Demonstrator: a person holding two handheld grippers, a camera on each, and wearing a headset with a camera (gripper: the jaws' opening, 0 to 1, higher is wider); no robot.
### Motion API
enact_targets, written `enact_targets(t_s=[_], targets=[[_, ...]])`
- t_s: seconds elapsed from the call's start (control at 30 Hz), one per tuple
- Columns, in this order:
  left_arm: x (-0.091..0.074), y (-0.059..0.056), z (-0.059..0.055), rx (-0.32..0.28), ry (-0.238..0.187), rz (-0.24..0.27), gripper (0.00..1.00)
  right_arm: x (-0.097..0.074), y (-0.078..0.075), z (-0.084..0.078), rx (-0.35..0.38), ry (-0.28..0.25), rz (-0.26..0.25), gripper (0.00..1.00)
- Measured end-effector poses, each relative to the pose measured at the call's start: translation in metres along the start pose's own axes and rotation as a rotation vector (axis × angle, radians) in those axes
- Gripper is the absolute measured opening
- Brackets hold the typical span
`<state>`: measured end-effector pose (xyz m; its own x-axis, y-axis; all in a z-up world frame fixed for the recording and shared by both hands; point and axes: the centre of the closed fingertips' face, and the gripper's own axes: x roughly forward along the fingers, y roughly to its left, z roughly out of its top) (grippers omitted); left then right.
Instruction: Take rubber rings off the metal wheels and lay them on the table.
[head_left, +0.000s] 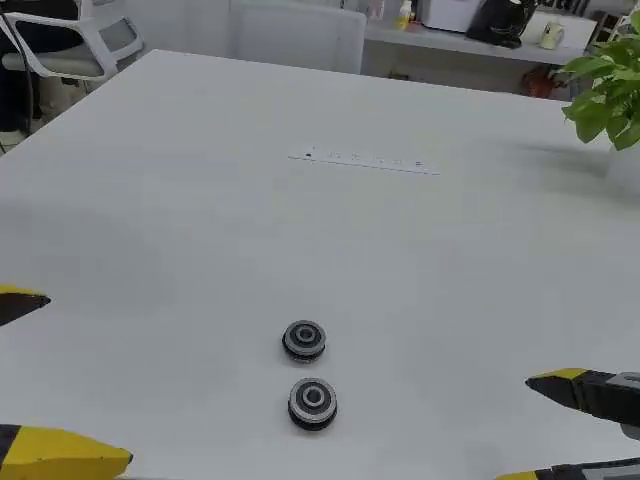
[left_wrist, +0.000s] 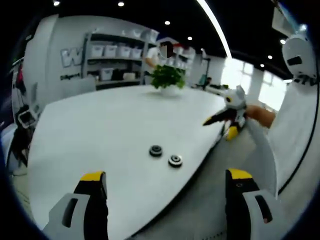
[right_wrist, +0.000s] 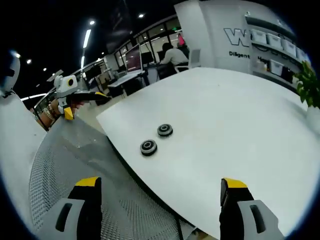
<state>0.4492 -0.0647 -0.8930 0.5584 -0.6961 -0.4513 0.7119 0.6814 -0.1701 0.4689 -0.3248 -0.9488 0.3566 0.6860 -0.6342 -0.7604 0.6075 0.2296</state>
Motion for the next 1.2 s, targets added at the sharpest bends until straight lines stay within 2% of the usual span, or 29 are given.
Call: enact_targets(t_s=[0.2, 0.43, 1.1, 1.2], targets=[[0.001, -0.001, -0.003, -0.006, -0.002, 0.003, 1.00, 0.002, 0.000, -0.001, -0.009, 0.011, 0.002, 0.96], [0.007, -0.006, -0.008, 0.019, 0.035, -0.002, 1.00, 0.001, 0.001, -0.001, -0.006, 0.001, 0.005, 0.96], [0.006, -0.006, -0.009, 0.021, 0.032, 0.006, 1.00, -0.001, 0.002, 0.001, 0.005, -0.023, 0.013, 0.96], [0.006, -0.005, -0.010, 0.024, 0.043, 0.006, 1.00, -0.002, 0.004, 0.005, -0.004, -0.041, 0.021, 0.96]])
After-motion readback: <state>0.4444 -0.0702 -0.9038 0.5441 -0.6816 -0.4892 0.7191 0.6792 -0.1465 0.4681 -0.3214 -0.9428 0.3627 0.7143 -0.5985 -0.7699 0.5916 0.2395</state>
